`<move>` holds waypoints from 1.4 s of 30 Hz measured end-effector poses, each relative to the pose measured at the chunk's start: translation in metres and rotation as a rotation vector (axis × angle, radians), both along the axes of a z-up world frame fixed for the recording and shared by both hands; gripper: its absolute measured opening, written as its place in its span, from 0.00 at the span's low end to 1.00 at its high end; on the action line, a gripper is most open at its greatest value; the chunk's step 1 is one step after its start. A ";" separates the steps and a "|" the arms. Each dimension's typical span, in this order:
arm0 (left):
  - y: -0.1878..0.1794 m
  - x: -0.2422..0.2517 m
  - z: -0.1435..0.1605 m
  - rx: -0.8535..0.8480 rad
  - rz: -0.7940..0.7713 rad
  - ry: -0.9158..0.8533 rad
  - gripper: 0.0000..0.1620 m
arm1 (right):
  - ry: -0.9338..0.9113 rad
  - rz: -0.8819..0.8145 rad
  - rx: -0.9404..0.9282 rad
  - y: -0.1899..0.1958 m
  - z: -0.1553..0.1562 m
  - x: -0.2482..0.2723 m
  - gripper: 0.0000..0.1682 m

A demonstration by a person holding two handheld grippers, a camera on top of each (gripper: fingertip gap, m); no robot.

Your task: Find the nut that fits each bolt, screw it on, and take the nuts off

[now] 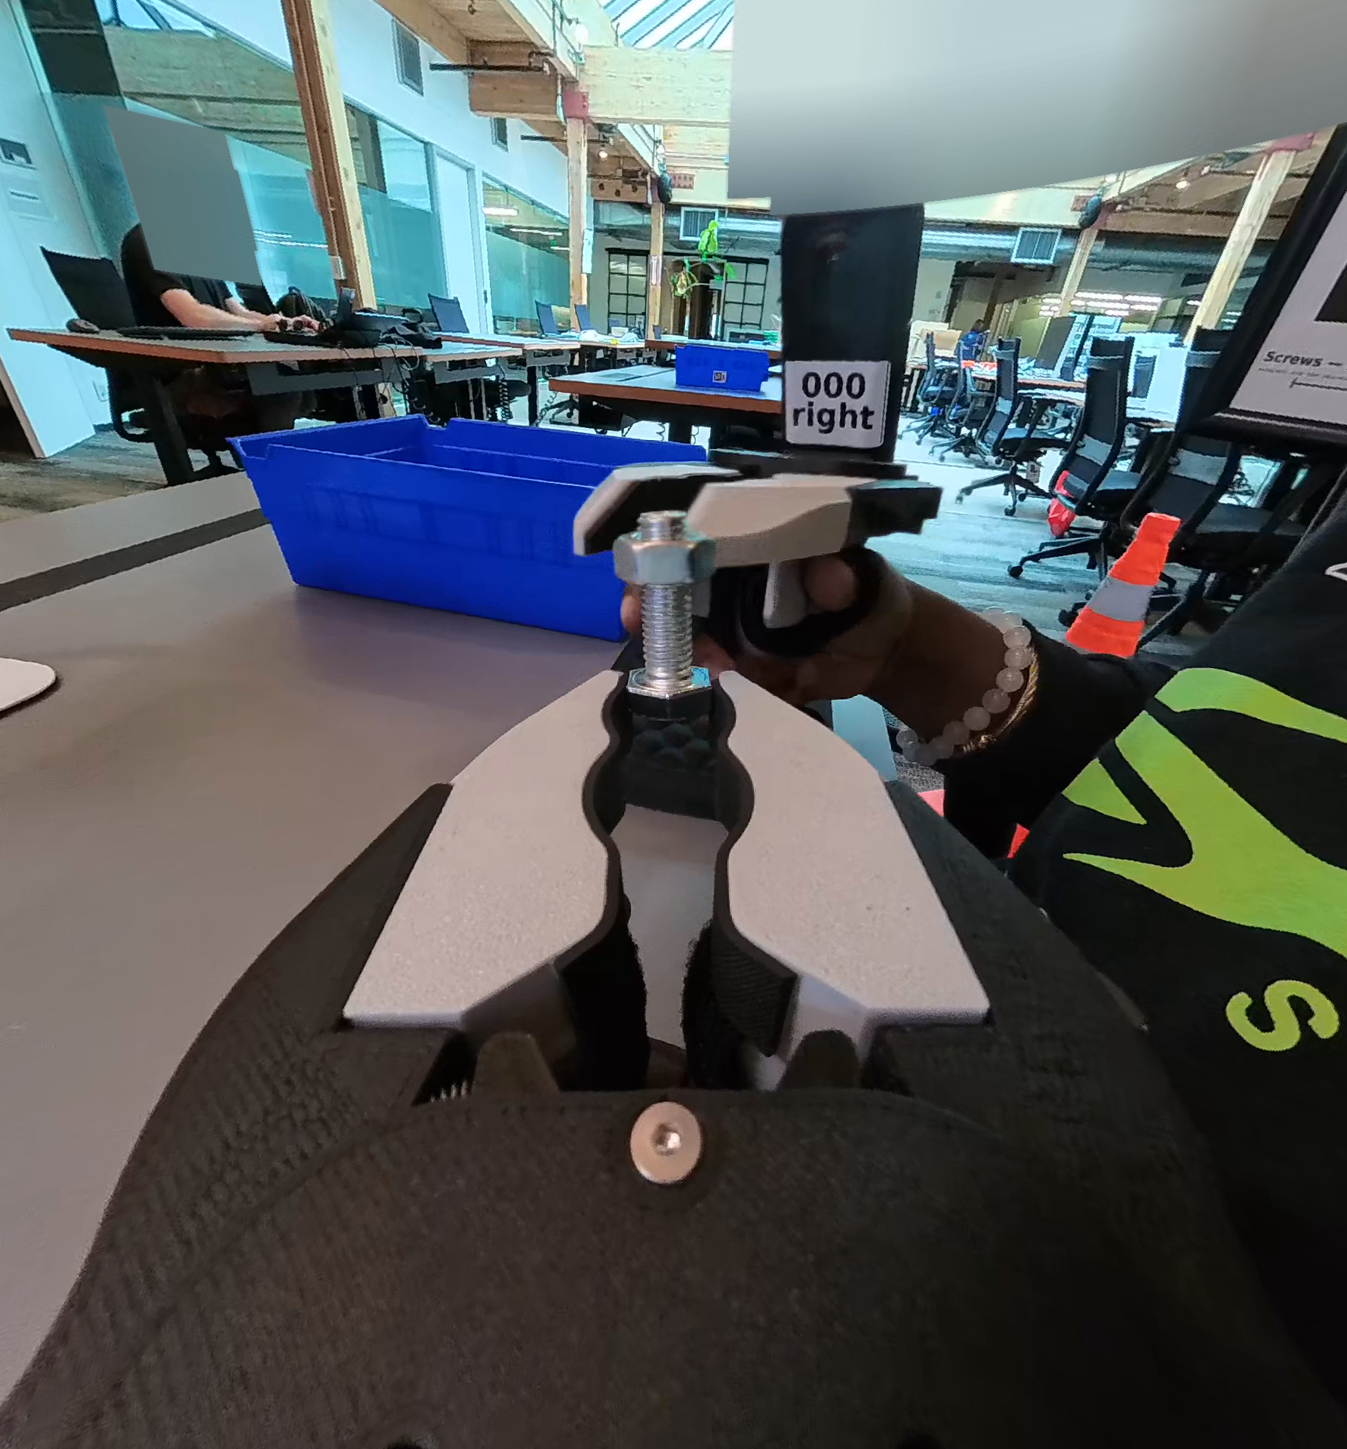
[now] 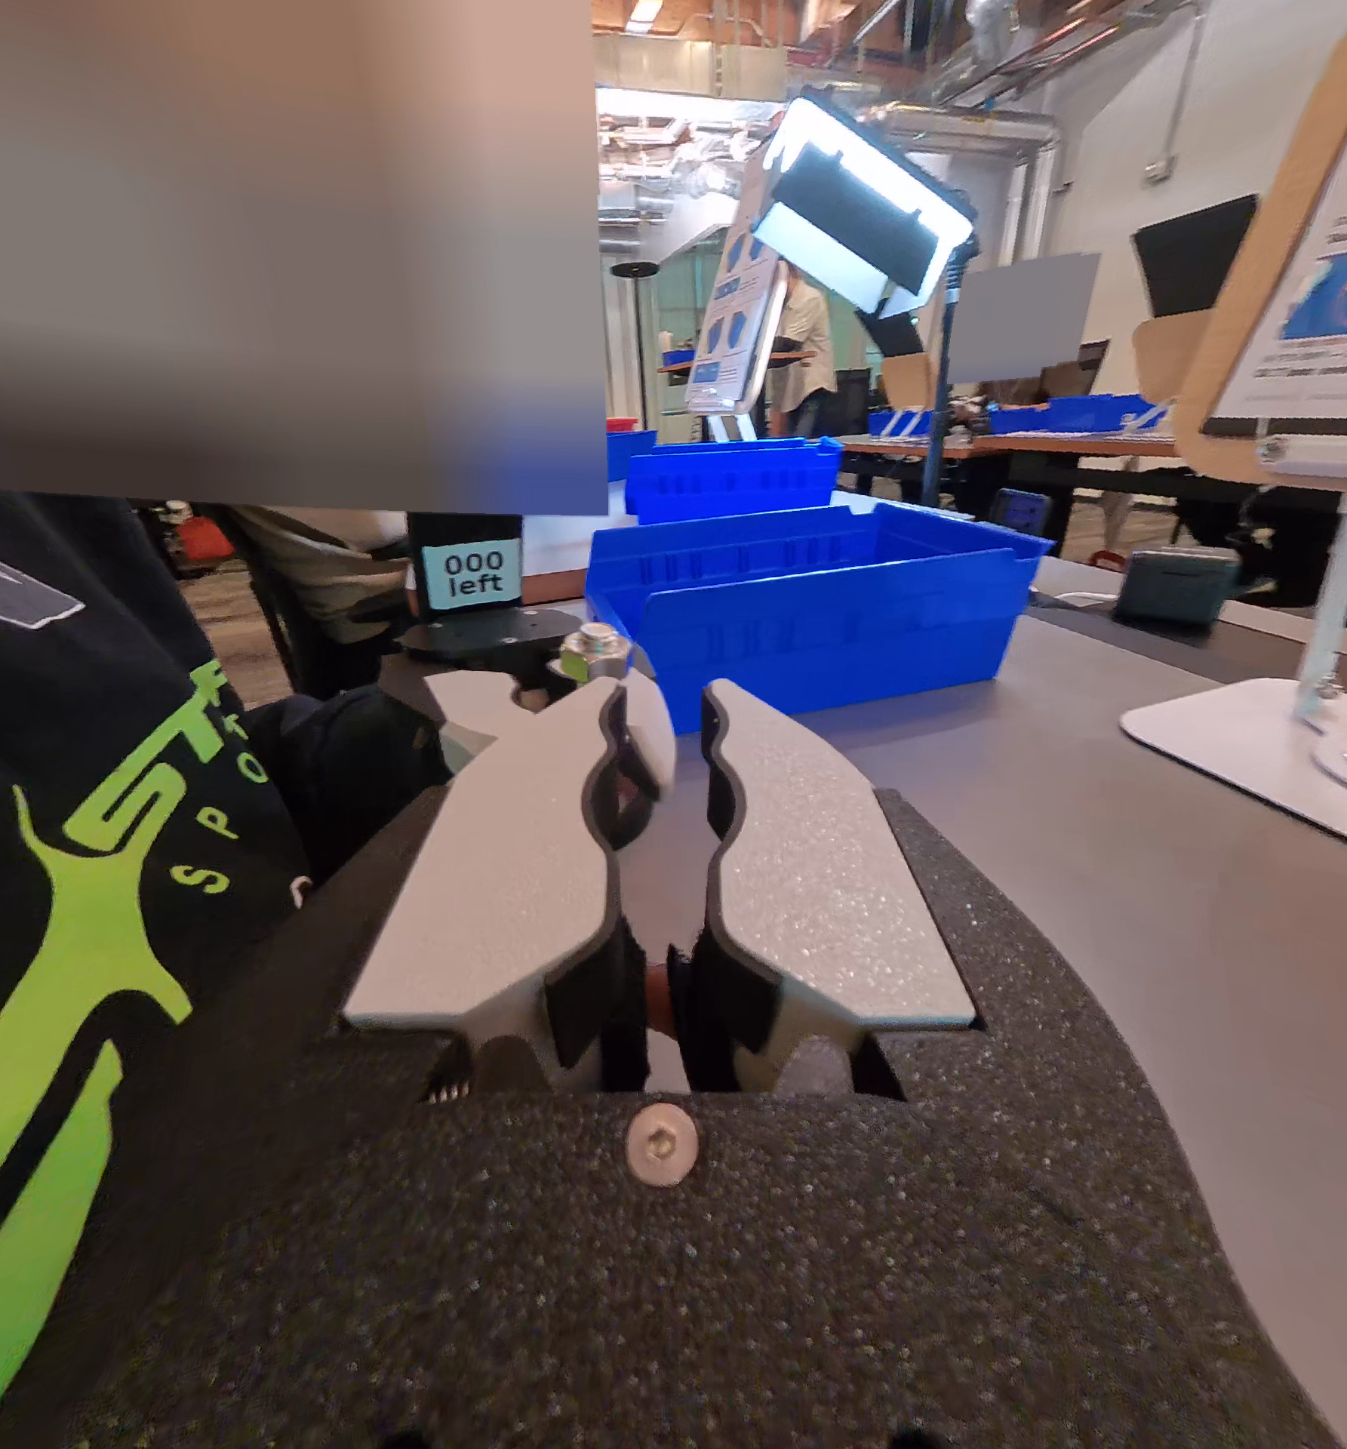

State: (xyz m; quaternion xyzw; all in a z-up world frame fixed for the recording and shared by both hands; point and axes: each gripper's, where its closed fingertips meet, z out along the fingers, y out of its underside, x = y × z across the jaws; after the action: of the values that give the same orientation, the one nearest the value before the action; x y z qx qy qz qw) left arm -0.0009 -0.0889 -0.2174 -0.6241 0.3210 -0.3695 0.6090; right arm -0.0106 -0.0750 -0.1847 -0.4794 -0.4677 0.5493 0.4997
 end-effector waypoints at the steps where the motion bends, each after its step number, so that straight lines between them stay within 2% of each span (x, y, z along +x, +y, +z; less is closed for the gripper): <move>1: 0.000 0.000 0.000 0.000 0.003 0.004 0.11 | 0.005 -0.008 -0.003 0.002 0.000 0.002 0.09; 4: 0.000 0.001 -0.001 -0.001 0.001 0.009 0.11 | 0.026 0.008 -0.015 0.000 0.004 0.004 0.10; 9: 0.001 0.001 -0.001 -0.002 0.002 0.009 0.11 | 0.027 0.065 -0.021 -0.012 0.006 -0.008 0.24; 13: 0.000 0.001 -0.001 0.000 0.002 0.011 0.11 | 0.038 0.080 -0.037 -0.016 0.007 -0.020 0.27; 20: 0.000 0.001 -0.001 0.003 0.004 0.012 0.11 | 0.037 0.060 -0.048 -0.015 0.006 -0.030 0.26; 28: 0.000 0.000 0.001 0.004 0.005 -0.003 0.11 | 0.035 0.042 -0.020 -0.008 0.006 -0.011 0.21; 32: 0.000 0.000 0.001 0.008 0.003 -0.001 0.11 | 0.034 -0.027 -0.010 0.005 0.004 0.001 0.11; 34: 0.000 0.000 0.001 0.006 0.002 0.001 0.11 | 0.039 -0.035 -0.015 0.008 0.005 0.005 0.10; 36: 0.000 0.000 0.000 0.004 0.004 0.000 0.11 | 0.049 -0.015 -0.017 0.004 0.007 0.004 0.11; 42: 0.000 0.001 0.000 0.003 0.005 0.006 0.11 | 0.057 0.076 -0.037 -0.014 0.010 -0.014 0.24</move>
State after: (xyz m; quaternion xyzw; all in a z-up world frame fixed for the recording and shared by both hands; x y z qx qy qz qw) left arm -0.0003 -0.0884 -0.2177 -0.6253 0.3216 -0.3656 0.6099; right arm -0.0250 -0.0887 -0.1748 -0.4546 -0.4607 0.5900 0.4827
